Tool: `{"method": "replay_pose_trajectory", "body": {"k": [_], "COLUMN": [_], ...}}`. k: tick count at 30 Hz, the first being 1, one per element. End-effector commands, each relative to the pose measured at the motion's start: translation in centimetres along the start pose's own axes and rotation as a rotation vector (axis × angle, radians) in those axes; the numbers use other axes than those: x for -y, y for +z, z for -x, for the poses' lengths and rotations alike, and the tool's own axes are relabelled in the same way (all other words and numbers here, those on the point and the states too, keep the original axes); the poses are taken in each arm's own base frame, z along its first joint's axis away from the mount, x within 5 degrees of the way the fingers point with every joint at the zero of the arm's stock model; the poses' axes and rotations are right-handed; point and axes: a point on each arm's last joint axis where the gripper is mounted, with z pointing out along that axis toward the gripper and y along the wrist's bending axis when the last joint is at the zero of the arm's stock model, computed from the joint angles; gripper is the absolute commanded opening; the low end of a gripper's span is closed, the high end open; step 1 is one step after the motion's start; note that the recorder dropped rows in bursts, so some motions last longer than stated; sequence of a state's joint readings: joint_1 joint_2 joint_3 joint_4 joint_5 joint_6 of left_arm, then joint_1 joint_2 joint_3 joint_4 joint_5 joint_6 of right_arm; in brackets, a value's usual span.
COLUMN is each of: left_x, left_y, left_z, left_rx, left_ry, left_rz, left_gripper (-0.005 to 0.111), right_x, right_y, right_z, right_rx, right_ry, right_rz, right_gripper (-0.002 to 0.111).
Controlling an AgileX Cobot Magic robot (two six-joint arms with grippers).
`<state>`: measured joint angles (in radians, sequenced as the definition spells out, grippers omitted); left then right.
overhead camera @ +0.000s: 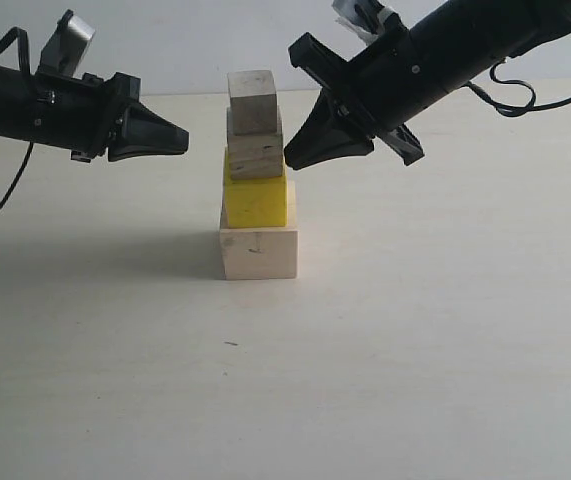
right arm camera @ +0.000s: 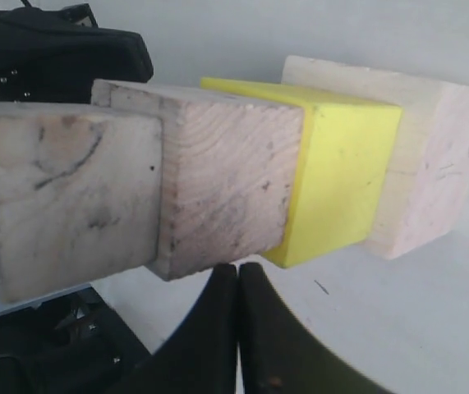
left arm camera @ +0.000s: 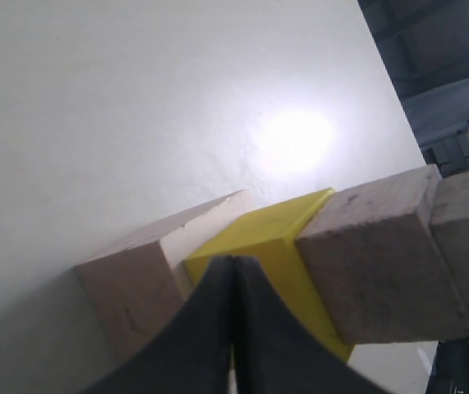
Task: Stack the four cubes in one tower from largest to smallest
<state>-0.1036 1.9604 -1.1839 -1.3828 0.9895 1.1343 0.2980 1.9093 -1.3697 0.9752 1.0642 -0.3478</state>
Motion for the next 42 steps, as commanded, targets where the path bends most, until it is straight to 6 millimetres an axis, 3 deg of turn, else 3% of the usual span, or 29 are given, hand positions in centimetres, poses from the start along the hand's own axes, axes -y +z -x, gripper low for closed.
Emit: {"method": "replay_pose_trajectory", "body": {"k": [1, 42], "left_x": [0.34, 0.33], "left_y": [-0.22, -0.21], "left_z": [0.24, 0.22], "left_rx": [0.02, 0.019], "left_ry": [0.005, 0.007], "left_rz": [-0.005, -0.005], "left_gripper": [0.0, 0.0], "right_x": [-0.32, -0.57], "right_y": [-0.24, 0.19], "right_z": [-0.21, 0.11], "right_rx": [-0.005, 0.043], "right_ry": [-0.018, -0.028], "right_rz": [0.015, -0.003], "right_gripper": [0.0, 0.0]}}
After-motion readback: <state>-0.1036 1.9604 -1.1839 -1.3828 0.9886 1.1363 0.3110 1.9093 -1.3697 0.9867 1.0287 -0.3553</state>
